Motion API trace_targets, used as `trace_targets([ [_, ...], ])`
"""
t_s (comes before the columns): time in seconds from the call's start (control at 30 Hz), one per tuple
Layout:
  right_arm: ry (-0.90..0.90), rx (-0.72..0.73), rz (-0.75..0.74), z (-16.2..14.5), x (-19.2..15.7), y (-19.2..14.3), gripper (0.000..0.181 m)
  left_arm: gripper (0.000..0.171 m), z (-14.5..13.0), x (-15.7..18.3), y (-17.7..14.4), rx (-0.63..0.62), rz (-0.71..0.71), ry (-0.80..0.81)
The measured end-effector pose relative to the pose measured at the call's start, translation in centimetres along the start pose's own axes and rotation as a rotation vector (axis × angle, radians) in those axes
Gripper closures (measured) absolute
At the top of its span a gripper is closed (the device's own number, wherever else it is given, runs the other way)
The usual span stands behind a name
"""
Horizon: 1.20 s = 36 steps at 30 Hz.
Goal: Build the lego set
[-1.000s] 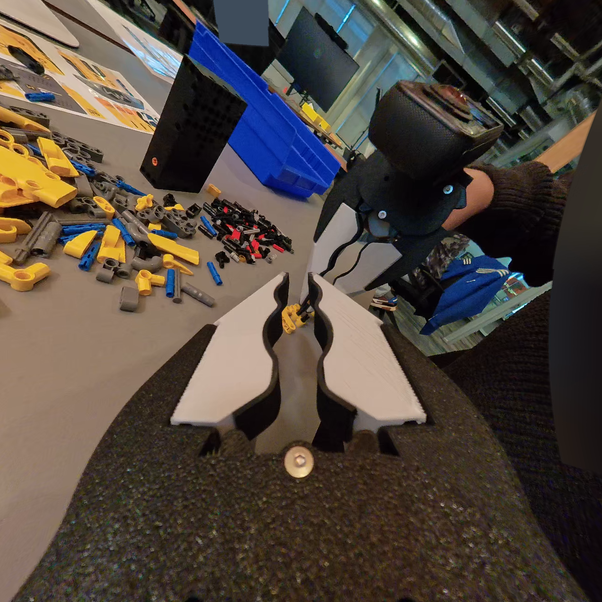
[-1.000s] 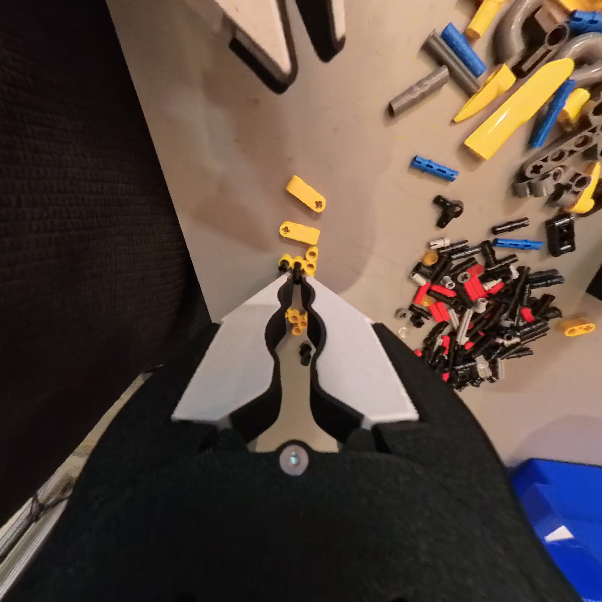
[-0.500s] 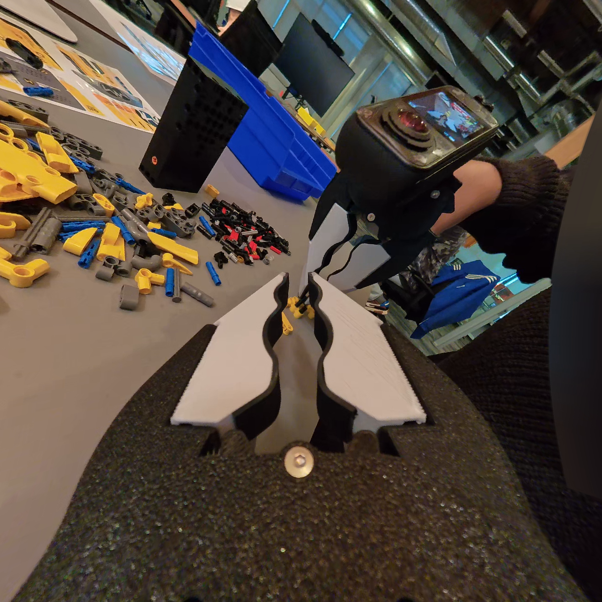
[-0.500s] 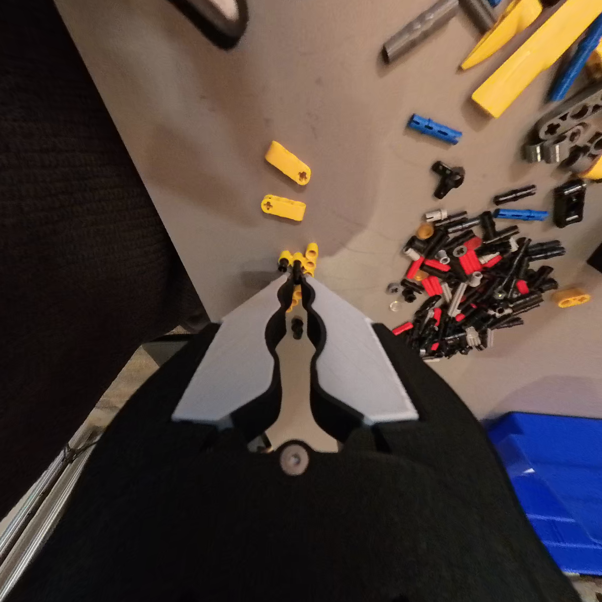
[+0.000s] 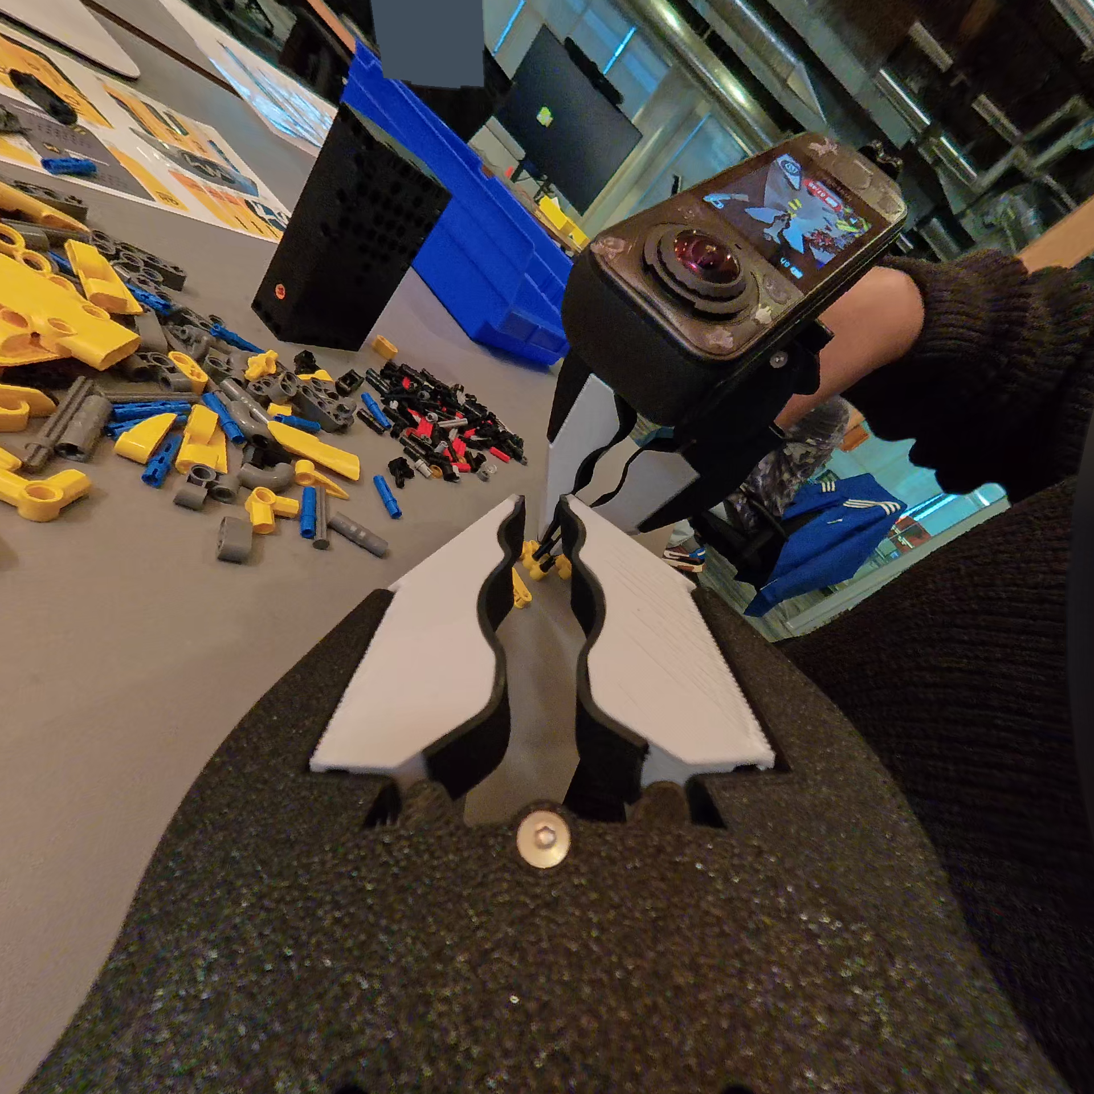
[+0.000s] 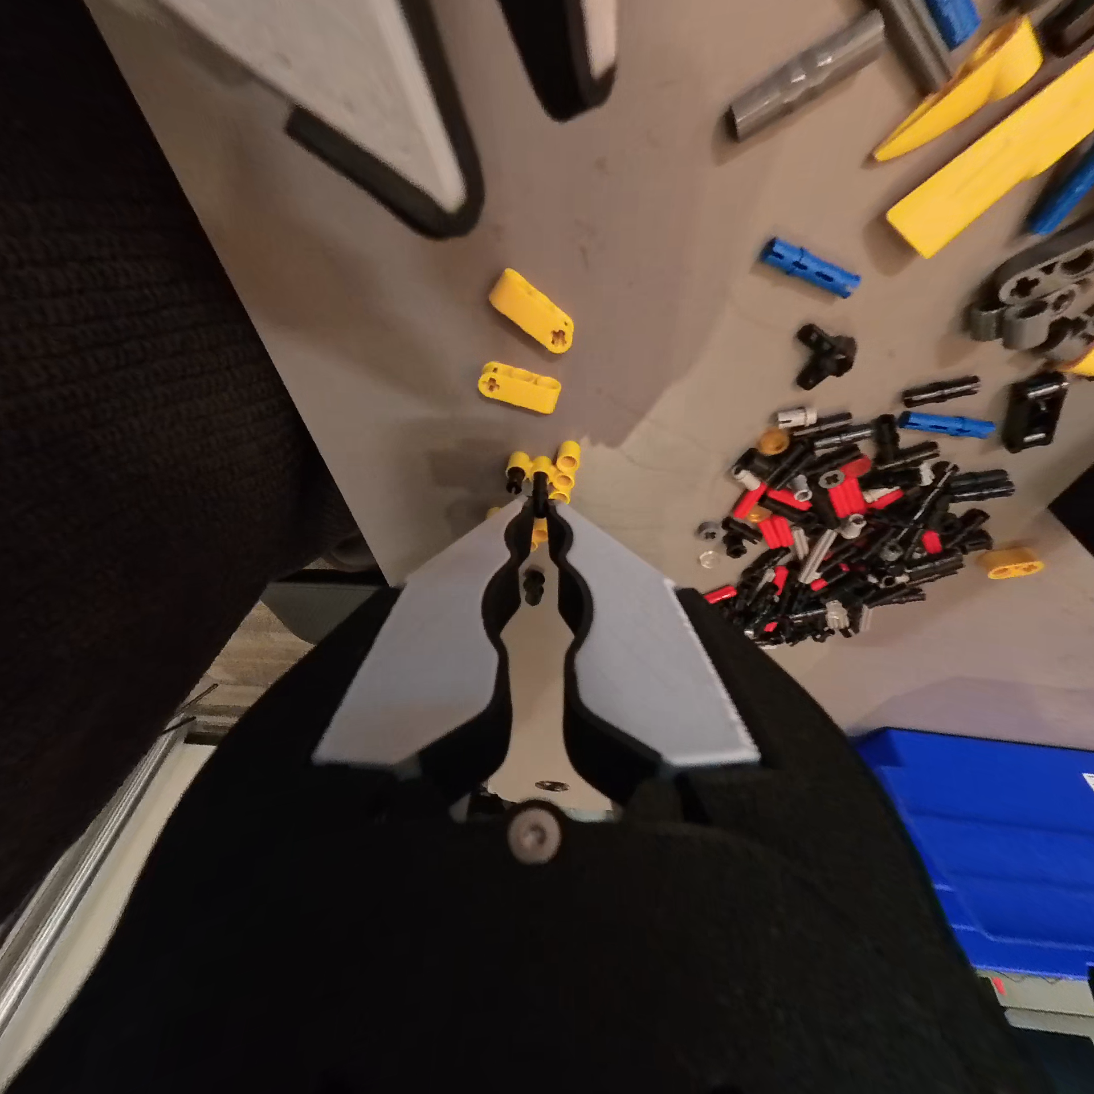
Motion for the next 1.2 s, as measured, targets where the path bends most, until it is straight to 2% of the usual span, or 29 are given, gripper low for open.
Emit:
trace_targets([
  [0.23,0.038,0.096,0.043,0.2,0.1,-0.2,0.176,0.160,0.0,0.0,0.0,0.002,-0.006,-0.009],
  [0.57,0.090,0.199,0.049,-1.4,1.1,-0.8,0.170,0.160,0.0,-0.1,0.0,-0.001,-0.008,-0.013],
  [0.77,0.128,0.372,0.066,-2.4,1.5,-1.1,0.171,0.160,0.0,-0.1,-0.1,0.003,-0.007,-0.011],
  [1.03,0.386,0.562,0.033,-5.3,1.2,1.1,0.171,0.160,-0.1,-0.1,0.1,-0.006,-0.002,-0.005],
  [1.2,0.624,0.678,0.200,-6.3,1.6,1.9,0.170,0.160,-0.2,-0.1,0.4,-0.028,0.003,0.002],
])
Point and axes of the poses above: each gripper's, where its closed fingertips meet, y out along the fingers, z out of its top, x = y × z across the jaws, the point moved 7 cm from there along -y, back along the fingers, and after that the axes turned 14 degrees about y, right-handed, at the moved point
